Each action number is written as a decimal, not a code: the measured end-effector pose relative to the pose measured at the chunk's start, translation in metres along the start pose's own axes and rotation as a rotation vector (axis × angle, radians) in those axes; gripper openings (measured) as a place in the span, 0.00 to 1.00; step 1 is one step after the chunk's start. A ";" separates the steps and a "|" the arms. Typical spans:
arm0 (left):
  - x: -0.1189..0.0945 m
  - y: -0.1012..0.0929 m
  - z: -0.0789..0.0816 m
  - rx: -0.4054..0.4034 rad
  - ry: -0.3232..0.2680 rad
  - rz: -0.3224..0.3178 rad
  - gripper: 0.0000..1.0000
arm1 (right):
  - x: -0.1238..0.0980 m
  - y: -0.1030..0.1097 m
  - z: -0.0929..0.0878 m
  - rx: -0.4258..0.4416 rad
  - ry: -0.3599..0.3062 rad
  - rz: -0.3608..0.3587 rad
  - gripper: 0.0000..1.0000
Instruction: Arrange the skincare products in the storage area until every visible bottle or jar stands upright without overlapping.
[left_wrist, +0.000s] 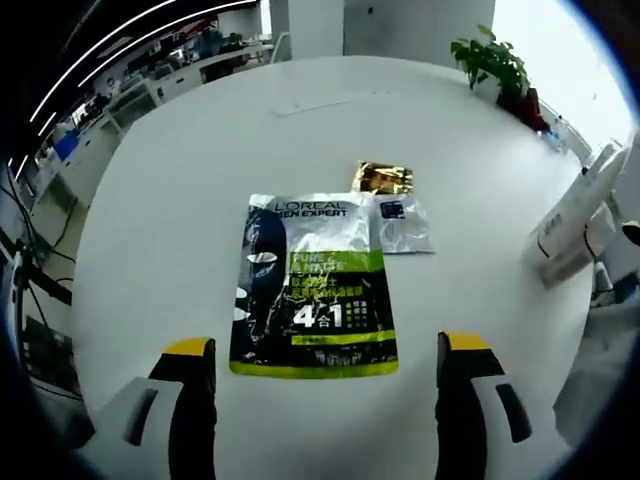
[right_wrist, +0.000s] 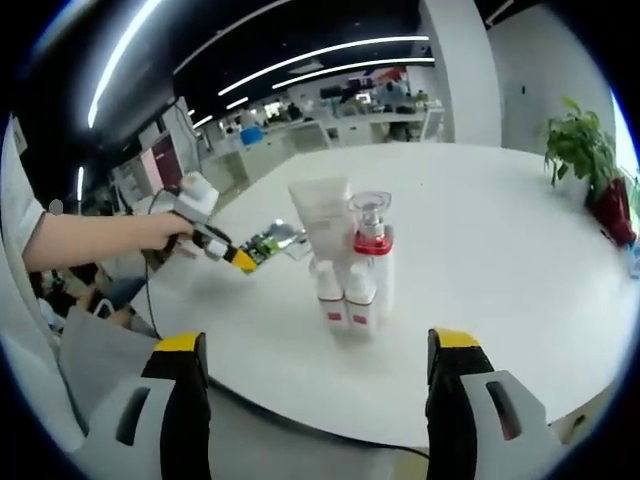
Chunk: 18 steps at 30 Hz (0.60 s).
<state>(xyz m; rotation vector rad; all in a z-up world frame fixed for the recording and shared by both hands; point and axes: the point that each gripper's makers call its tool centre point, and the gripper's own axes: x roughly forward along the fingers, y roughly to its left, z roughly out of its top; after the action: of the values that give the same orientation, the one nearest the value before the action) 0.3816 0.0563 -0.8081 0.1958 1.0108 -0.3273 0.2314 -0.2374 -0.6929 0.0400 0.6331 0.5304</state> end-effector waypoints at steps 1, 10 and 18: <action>0.001 -0.002 -0.001 0.004 0.005 -0.001 0.86 | 0.000 0.000 0.000 0.000 0.000 0.000 0.89; 0.024 0.014 0.008 0.031 0.045 -0.007 0.85 | 0.000 0.001 0.000 -0.006 0.004 0.002 0.89; 0.035 0.020 0.011 0.040 0.112 -0.009 0.86 | 0.001 0.001 -0.001 -0.005 0.011 0.006 0.88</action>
<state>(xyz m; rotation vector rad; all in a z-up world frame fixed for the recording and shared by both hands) 0.4145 0.0651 -0.8323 0.2485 1.1166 -0.3481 0.2308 -0.2364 -0.6944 0.0342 0.6422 0.5381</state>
